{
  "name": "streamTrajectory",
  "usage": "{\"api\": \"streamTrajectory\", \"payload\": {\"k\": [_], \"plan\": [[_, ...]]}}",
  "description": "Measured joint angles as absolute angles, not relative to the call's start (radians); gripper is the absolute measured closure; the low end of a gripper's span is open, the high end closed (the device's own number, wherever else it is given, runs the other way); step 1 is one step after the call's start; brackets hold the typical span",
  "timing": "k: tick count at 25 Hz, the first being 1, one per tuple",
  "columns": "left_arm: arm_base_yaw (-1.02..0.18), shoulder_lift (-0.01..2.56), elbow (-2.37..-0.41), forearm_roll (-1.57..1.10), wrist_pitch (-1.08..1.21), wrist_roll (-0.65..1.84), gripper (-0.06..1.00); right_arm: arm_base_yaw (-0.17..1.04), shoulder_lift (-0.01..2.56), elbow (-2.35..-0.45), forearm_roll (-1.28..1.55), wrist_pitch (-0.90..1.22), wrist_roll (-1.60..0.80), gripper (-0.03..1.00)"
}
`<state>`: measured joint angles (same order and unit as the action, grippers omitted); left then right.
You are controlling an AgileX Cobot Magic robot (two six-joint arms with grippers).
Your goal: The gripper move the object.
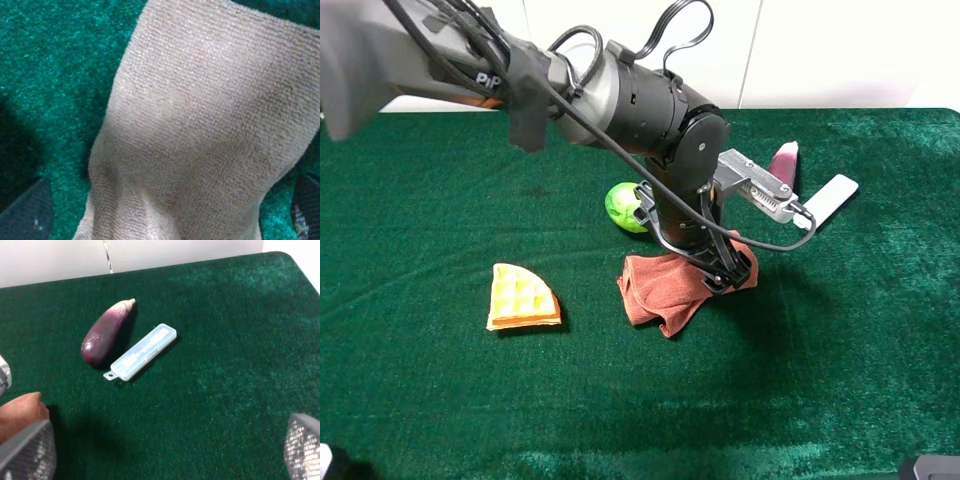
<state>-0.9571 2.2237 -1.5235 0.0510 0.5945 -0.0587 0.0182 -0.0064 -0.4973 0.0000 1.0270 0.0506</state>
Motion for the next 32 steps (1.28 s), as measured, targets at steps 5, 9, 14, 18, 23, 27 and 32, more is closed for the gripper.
{"api": "streamTrajectory", "payload": {"k": [5, 9, 14, 18, 23, 27, 32], "plan": [[-0.957, 2.224, -1.525, 0.048, 0.598, -0.059, -0.03, 0.018, -0.006, -0.497, 0.000, 1.027, 0.051, 0.27], [-0.957, 2.224, -1.575, 0.030, 0.667, -0.059, -0.03, 0.018, -0.006, -0.497, 0.000, 1.027, 0.051, 0.27], [-0.957, 2.224, -1.693, 0.014, 0.836, -0.061, -0.03, 0.018, -0.006, -0.497, 0.000, 1.027, 0.051, 0.27], [-0.957, 2.224, -1.812, 0.012, 1.004, -0.061, -0.03, 0.018, -0.006, -0.497, 0.000, 1.027, 0.051, 0.27], [-0.957, 2.222, -1.960, 0.000, 1.158, -0.038, -0.03, 0.018, -0.006, -0.497, 0.000, 1.027, 0.051, 0.27], [-0.957, 2.209, -2.035, 0.000, 1.159, -0.012, -0.03, 0.018, -0.006, -0.497, 0.000, 1.027, 0.051, 0.27], [-0.957, 2.117, -2.040, 0.000, 1.161, -0.012, -0.03, 0.018, -0.006, -0.497, 0.000, 1.027, 0.051, 0.27]]}}
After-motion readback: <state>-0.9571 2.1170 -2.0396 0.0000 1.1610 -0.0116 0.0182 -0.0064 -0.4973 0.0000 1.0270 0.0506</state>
